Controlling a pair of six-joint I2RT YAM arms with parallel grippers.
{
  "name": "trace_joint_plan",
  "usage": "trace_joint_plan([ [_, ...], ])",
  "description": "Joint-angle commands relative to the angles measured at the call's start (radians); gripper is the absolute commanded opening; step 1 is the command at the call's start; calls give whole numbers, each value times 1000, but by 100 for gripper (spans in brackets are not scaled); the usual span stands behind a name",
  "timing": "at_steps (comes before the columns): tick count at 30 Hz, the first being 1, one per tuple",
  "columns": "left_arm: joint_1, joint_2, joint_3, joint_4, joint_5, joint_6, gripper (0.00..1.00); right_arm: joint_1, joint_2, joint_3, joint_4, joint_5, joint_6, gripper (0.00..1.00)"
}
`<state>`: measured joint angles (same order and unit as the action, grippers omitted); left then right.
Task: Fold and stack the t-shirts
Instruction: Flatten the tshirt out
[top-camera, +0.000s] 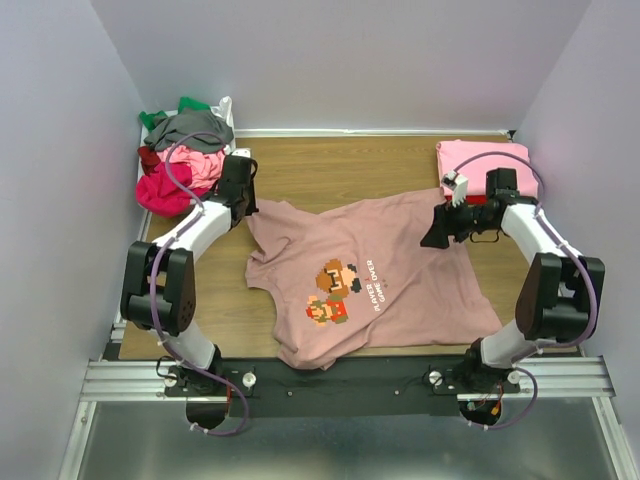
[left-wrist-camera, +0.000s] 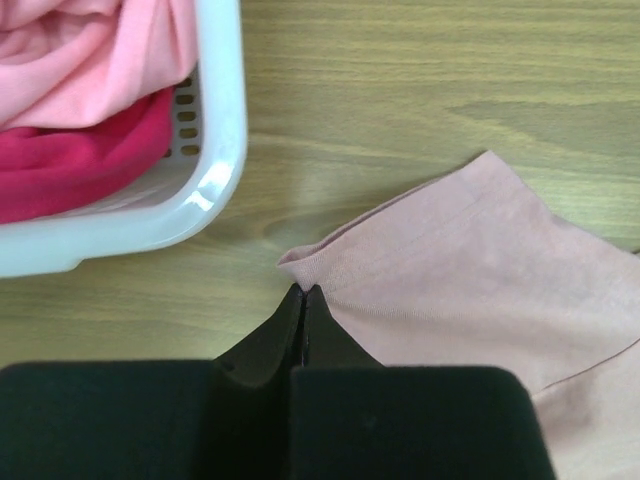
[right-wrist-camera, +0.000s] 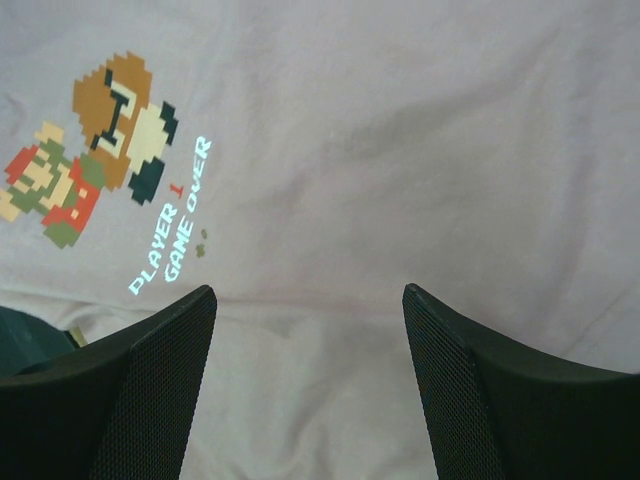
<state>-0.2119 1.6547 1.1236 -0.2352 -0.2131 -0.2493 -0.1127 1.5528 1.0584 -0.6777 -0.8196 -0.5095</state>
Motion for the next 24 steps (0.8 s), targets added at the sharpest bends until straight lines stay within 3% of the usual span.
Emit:
trace_joint_plan([
  [1,-1,-79,-19,-33,-83,47,0,-7,64,81,0,43,-9,82],
  [24,46,-167,-87,-29,-137,91,0,-5,326,406,-29,59,51,82],
])
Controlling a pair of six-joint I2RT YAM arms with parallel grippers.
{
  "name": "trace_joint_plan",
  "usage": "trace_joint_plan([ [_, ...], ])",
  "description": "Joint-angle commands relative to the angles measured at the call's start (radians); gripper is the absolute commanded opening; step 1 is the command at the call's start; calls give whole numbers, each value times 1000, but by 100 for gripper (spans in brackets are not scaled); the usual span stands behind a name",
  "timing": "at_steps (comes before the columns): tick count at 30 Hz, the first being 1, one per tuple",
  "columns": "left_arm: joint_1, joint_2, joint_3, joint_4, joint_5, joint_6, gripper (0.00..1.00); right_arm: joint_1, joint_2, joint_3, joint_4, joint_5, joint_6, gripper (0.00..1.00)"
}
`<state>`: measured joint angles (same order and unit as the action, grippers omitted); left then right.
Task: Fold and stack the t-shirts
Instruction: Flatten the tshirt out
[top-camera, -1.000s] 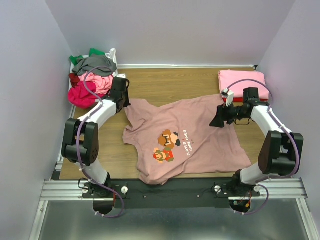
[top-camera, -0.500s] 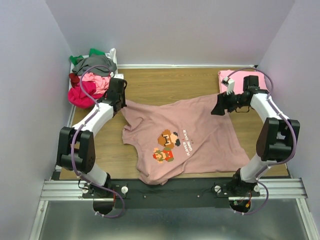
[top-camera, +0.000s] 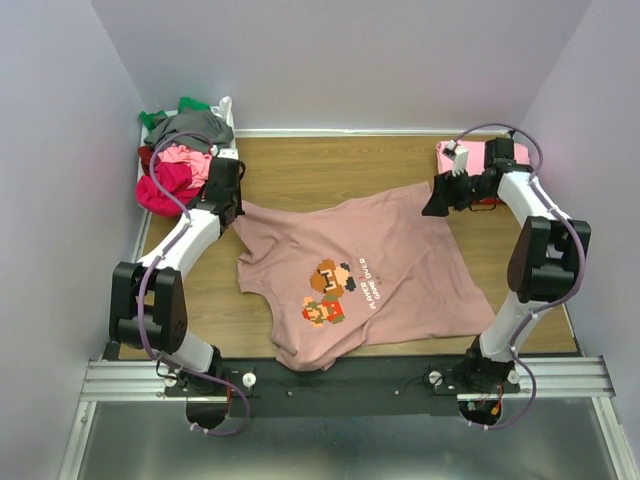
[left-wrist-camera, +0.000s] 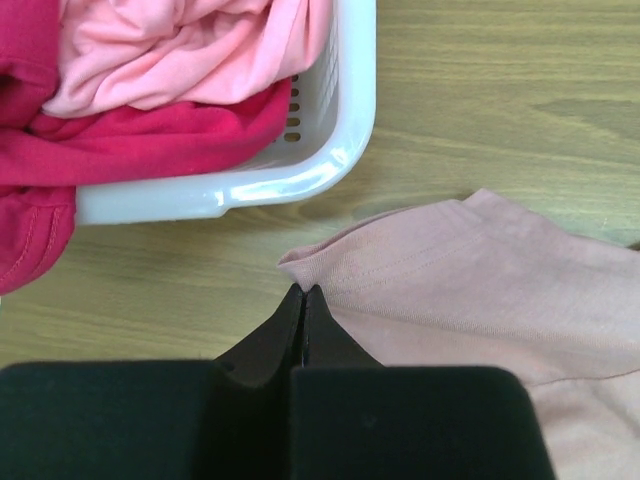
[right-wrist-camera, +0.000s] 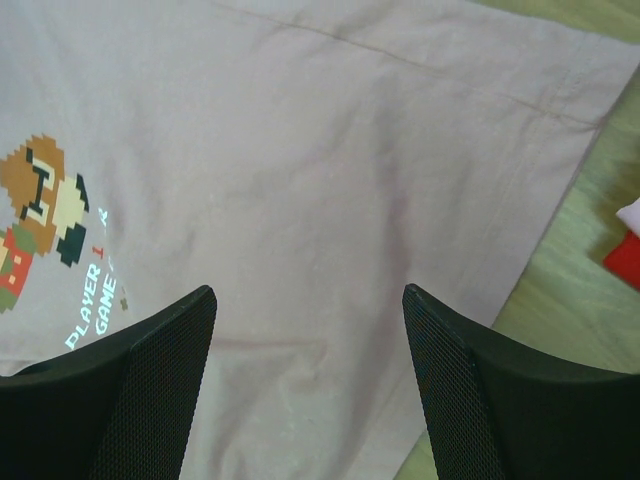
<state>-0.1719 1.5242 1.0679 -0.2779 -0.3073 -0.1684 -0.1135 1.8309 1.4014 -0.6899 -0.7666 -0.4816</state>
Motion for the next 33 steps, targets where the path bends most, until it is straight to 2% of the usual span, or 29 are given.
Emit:
trace_joint_plan([
  [1,6,-42,-34,16,-42,10,0,-3,59,73,-17,1,28,82],
  [9,6,-61,-68,34,-23,9,0,5,178,215,-16,10,75,82],
  [14,6,-62,-71,40,-15,12,0,14,310,378,-14,42,147,80],
  [20,6,-62,-71,42,-19,12,0,52,435,531,-16,111,192,76],
  [23,8,-62,-75,42,-38,12,0,73,484,588,-16,189,201,70],
  [27,20,-67,-77,37,-67,3,0,87,513,614,-13,269,201,68],
  [33,40,-67,-79,34,-64,1,0,89,522,620,-13,311,176,67],
])
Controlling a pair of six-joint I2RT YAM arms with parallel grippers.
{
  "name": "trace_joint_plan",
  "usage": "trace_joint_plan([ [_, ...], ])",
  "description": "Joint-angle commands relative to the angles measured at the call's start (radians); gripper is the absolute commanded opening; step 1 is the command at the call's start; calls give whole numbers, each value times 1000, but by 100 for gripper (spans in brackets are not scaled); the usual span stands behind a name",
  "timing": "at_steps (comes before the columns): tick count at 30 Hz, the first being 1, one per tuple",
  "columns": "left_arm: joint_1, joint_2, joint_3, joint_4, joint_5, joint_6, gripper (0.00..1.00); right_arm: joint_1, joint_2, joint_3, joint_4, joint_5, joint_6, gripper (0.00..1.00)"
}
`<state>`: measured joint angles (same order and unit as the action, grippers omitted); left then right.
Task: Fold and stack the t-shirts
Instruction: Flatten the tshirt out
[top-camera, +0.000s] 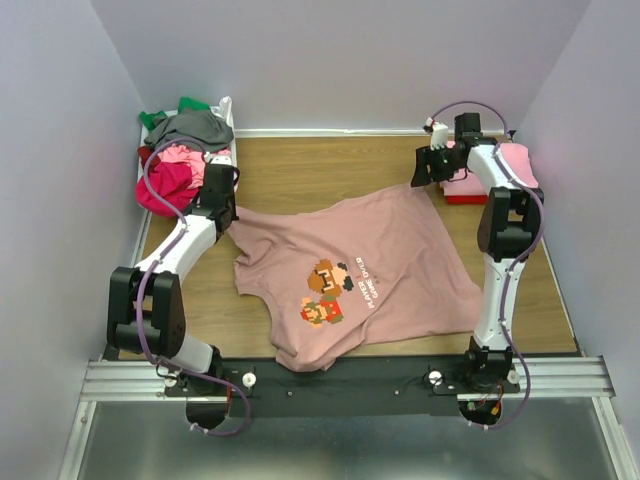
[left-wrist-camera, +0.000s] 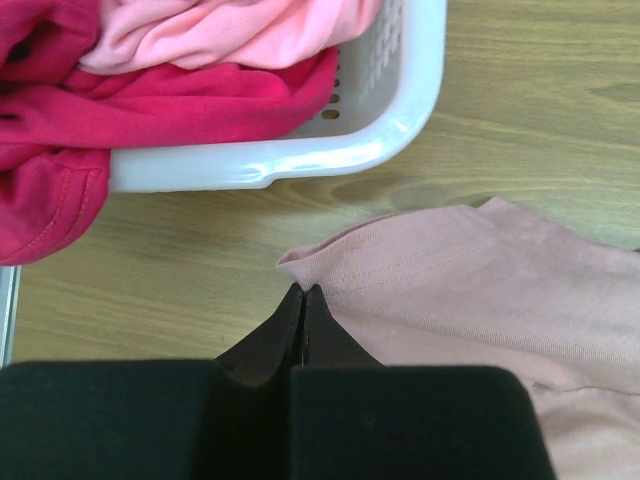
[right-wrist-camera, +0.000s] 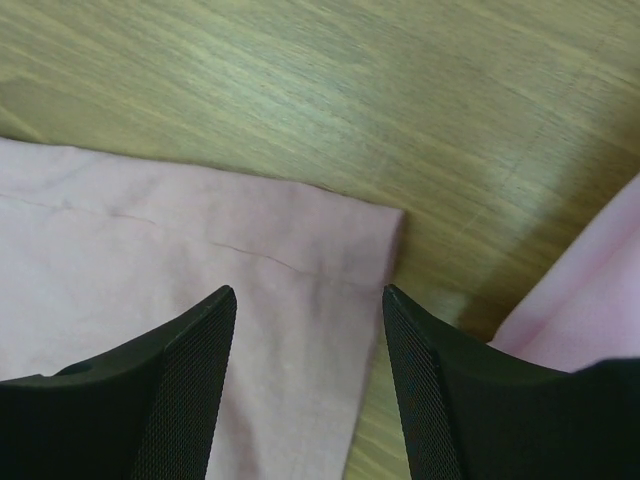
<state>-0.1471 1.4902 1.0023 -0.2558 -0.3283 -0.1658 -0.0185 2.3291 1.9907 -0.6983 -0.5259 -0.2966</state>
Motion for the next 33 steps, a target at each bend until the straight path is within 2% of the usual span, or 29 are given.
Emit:
trace_joint_plan([
  [1,15,-34,-13,12,-41,-1,0,-5,24,33,-4,75,-12,67],
  [10,18,-25,-14,13,-21,-1,0,9,87,91,-6,87,-10,64],
  [18,20,-21,-14,16,-15,-1,0,15,115,114,-4,107,-6,55],
  [27,24,-18,-14,18,-6,2,0,38,116,120,-7,92,-1,28],
  [31,24,-16,-13,18,-3,0,0,38,107,129,-6,75,-1,6],
  [33,26,-16,-13,18,-2,2,0,38,101,140,-3,63,5,2],
])
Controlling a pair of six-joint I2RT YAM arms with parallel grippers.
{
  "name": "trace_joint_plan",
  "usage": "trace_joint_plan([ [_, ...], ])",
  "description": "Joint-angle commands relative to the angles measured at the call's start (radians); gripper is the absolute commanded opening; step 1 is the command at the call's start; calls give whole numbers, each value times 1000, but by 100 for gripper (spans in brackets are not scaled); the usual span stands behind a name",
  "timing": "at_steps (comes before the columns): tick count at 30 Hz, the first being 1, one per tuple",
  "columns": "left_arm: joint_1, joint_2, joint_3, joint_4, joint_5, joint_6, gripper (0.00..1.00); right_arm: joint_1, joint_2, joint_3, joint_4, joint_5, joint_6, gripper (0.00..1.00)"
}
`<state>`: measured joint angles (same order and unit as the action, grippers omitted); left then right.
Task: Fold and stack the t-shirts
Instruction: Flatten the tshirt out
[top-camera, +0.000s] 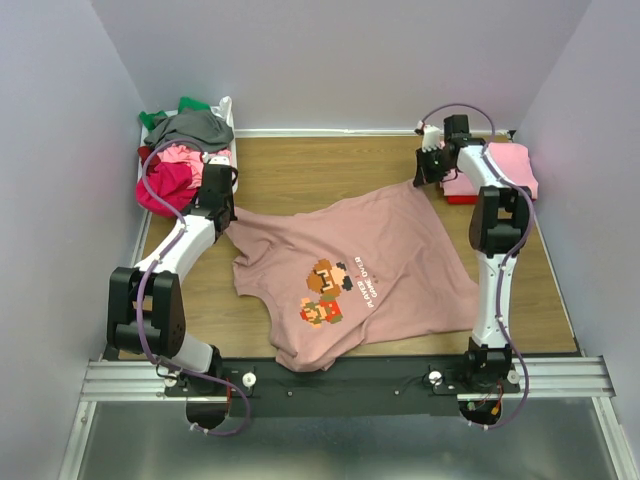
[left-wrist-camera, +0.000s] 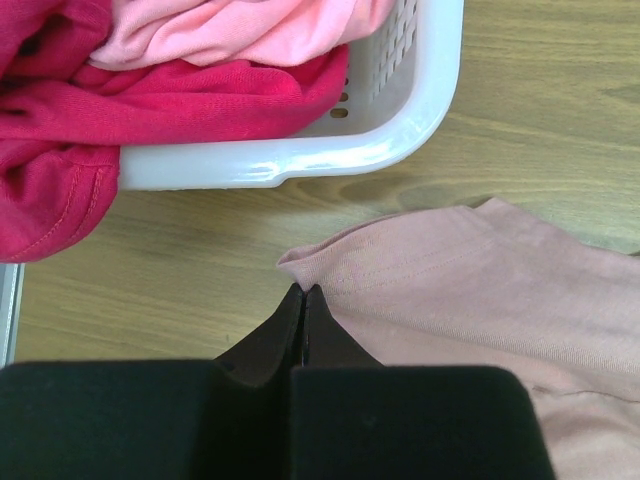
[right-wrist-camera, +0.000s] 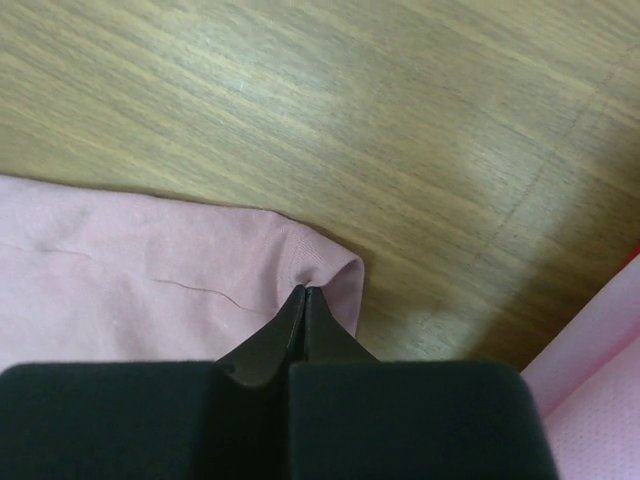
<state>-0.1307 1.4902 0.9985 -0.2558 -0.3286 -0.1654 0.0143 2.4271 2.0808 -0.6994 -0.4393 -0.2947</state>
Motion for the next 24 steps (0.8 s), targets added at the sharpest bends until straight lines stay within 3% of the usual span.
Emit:
trace_joint_plan([
  [1,9,-18,-11,20,-1,0,0,6,-5,61,-2,-29,6,0],
  [11,11,-18,-9,20,-6,0,0,6,-3,145,23,-111,89,0],
  [24,13,-8,-11,21,-17,0,0,13,154,265,89,-10,154,1],
])
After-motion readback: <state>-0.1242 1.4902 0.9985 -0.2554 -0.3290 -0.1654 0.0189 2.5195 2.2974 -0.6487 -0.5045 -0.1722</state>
